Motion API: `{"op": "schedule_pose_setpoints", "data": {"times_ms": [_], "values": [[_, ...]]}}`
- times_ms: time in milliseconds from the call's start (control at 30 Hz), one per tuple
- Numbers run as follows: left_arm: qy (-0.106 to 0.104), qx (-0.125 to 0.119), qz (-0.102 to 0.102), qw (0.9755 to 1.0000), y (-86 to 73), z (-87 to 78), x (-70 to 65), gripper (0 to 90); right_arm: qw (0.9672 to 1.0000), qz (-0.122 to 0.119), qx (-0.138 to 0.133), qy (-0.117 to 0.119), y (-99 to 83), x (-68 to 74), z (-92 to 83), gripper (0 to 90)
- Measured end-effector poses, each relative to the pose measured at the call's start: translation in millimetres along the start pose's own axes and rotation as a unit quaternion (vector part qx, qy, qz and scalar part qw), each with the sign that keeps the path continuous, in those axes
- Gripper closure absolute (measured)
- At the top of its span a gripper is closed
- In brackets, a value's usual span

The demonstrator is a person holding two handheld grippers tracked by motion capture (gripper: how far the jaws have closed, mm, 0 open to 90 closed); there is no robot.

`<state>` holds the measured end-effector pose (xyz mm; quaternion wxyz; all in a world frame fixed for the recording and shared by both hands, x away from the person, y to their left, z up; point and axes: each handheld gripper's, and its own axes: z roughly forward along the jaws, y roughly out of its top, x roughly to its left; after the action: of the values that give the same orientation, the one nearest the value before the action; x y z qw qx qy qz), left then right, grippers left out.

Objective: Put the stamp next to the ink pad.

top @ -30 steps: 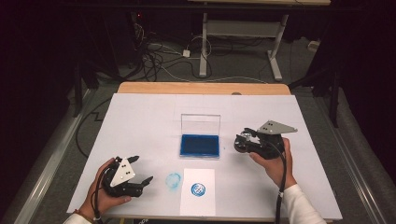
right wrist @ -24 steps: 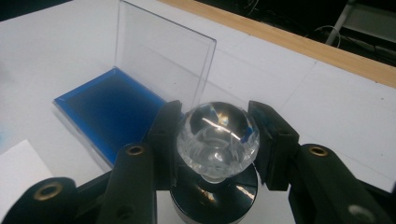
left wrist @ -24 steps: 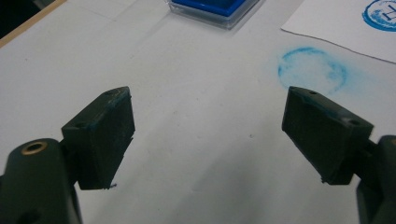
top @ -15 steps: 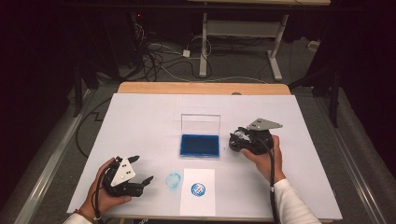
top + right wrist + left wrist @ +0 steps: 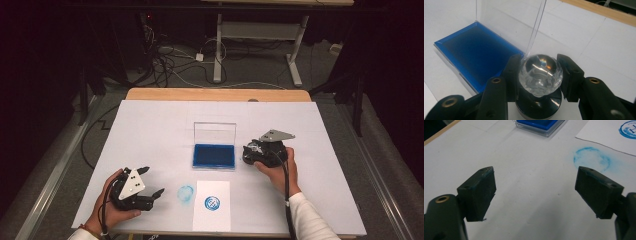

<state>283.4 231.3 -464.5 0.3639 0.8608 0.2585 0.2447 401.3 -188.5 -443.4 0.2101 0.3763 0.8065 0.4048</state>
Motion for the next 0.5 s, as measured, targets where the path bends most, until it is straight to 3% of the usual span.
{"op": "schedule_pose_setpoints", "data": {"times_ms": [500], "values": [[-0.001,0.004,0.001,1.0000,-0.4,0.9,0.7,16.2,1.0000,0.003,-0.001,0.001,-2.4,-0.5,-0.9,54.6]]}}
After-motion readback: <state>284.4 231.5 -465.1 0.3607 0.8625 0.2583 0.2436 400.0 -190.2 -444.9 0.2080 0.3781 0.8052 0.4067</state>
